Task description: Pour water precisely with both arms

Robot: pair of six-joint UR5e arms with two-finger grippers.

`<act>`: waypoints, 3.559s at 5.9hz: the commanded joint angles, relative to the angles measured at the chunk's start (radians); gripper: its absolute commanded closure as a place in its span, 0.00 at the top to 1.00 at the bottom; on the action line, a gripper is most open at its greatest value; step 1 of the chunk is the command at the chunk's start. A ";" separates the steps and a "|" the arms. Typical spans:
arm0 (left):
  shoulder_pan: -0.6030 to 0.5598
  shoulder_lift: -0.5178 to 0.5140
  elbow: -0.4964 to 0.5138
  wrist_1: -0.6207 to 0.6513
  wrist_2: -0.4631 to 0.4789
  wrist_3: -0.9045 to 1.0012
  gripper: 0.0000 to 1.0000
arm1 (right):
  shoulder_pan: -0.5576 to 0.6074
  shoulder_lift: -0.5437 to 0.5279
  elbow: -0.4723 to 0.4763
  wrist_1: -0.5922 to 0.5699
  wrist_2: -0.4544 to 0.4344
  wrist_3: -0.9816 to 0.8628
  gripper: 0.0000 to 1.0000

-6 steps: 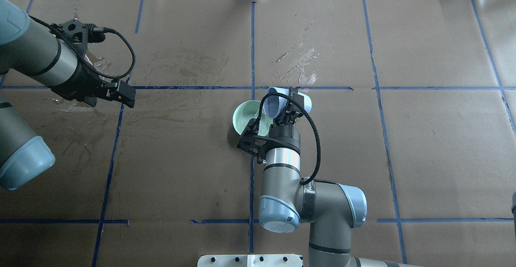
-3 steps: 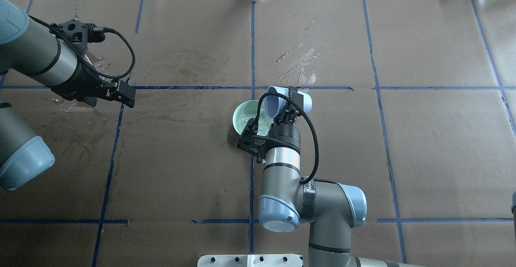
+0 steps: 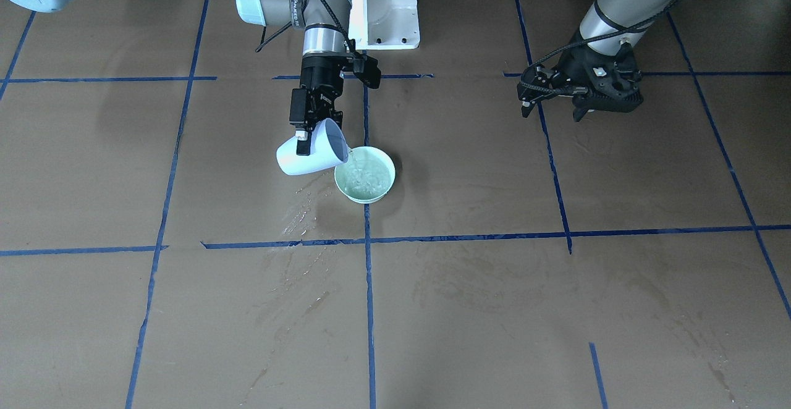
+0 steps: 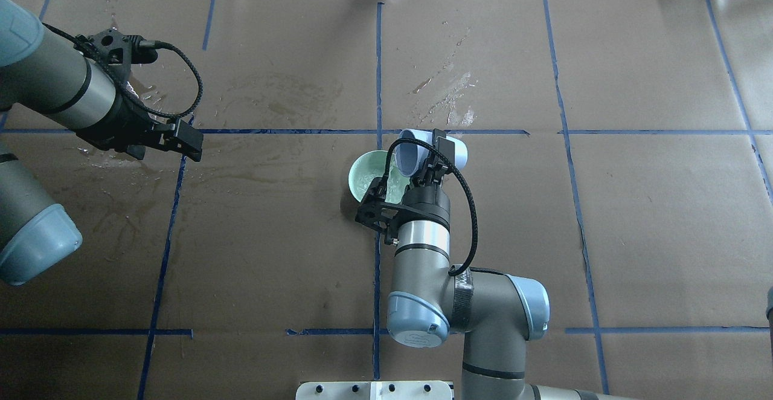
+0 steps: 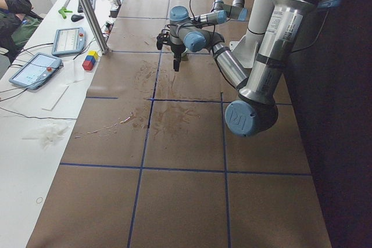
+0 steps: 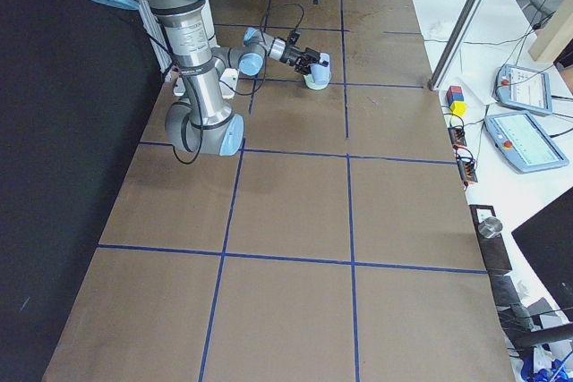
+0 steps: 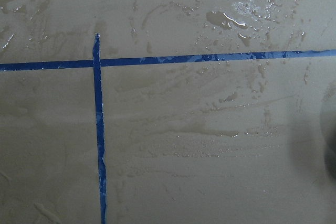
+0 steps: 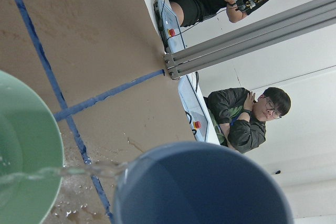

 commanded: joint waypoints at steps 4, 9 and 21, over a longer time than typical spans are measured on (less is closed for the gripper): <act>0.000 -0.001 -0.002 0.000 0.000 0.000 1.00 | 0.004 0.000 0.004 0.015 0.003 0.015 0.00; 0.000 -0.002 -0.002 0.000 0.000 -0.002 1.00 | 0.013 0.002 0.015 0.042 0.015 0.018 0.00; 0.002 -0.004 -0.005 0.000 0.000 -0.013 1.00 | 0.296 -0.524 0.242 0.592 0.475 0.668 0.00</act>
